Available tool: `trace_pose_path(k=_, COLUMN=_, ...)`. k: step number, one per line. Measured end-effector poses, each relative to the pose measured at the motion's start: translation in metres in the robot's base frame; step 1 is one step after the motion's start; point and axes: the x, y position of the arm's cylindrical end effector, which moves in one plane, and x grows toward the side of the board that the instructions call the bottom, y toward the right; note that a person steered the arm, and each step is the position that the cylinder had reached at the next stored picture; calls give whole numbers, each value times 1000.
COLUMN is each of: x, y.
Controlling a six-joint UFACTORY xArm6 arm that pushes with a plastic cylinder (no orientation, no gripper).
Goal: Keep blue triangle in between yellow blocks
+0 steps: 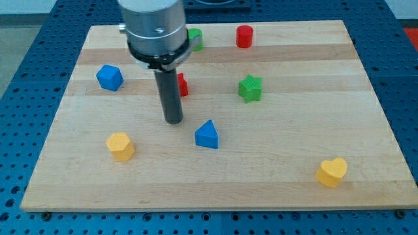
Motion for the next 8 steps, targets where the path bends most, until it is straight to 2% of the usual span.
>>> trace_pose_path(k=2, x=1, y=50)
trace_pose_path(k=5, x=16, y=54)
trace_pose_path(k=8, x=54, y=46)
